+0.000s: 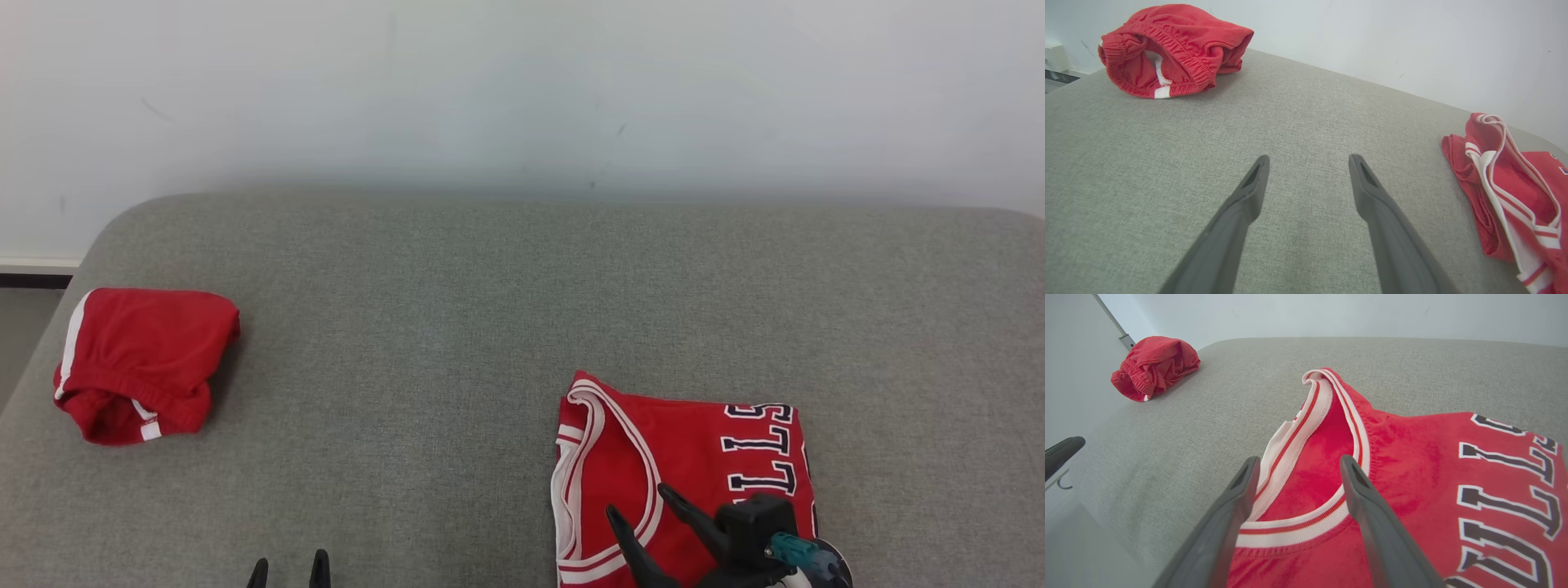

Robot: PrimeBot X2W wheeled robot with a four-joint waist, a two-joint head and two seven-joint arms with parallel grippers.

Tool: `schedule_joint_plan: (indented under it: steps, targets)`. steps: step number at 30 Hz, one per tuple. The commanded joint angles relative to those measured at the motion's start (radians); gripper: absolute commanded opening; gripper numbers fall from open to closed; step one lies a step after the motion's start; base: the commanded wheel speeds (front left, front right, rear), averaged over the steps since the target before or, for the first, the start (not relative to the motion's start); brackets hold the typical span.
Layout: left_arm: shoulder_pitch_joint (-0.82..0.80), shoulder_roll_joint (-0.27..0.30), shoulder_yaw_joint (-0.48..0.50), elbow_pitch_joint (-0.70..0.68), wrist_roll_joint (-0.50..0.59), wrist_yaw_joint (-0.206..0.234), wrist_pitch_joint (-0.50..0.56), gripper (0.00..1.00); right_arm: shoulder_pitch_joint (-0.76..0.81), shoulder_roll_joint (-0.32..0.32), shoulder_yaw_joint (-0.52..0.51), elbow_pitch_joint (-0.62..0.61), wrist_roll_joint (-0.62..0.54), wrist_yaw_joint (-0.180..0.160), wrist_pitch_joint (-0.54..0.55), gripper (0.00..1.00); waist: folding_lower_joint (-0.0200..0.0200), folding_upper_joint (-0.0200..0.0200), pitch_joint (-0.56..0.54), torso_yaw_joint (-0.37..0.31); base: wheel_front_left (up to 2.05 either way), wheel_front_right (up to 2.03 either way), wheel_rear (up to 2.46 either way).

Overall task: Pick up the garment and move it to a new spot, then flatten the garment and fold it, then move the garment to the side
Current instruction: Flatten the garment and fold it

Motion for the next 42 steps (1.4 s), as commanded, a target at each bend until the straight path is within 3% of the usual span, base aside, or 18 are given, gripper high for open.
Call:
schedule_joint_plan:
  steps: [1,11,24,29,34,42]
  targets:
    - [0.0,-0.002,0.0,0.0,0.0,0.001,-0.003,1.0,-0.008,-0.001,0.003,-0.002,0.008,-0.003,-0.006,1.0,0.0,0.0,-0.001,0.001,0.0,0.0,0.0]
    - [0.017,-0.002,0.013,-0.005,-0.001,0.001,-0.003,1.0,0.003,0.0,-0.049,-0.013,-0.025,-0.003,-0.059,1.0,0.0,0.0,-0.02,-0.018,0.0,0.0,0.0]
    - [0.023,-0.002,0.028,-0.031,-0.006,0.001,-0.003,1.0,0.066,0.009,-0.305,-0.038,-0.12,-0.003,-0.176,1.0,0.0,0.0,-0.026,-0.078,0.0,0.0,0.0]
    - [0.024,-0.002,0.033,-0.036,-0.012,0.002,-0.003,1.0,0.094,0.005,-0.35,-0.032,-0.13,-0.003,-0.192,1.0,0.0,0.0,-0.029,-0.098,0.0,0.0,0.0]
    - [0.025,-0.002,0.033,-0.036,-0.02,0.003,-0.003,1.0,0.117,0.001,-0.321,-0.015,-0.118,-0.003,-0.19,1.0,0.0,0.0,-0.031,-0.113,0.0,0.0,0.0]
    - [0.015,-0.002,0.02,-0.031,-0.02,0.003,-0.003,1.0,0.133,-0.04,-0.168,0.05,-0.116,-0.003,-0.101,1.0,0.0,0.0,-0.027,-0.108,0.0,0.0,0.0]
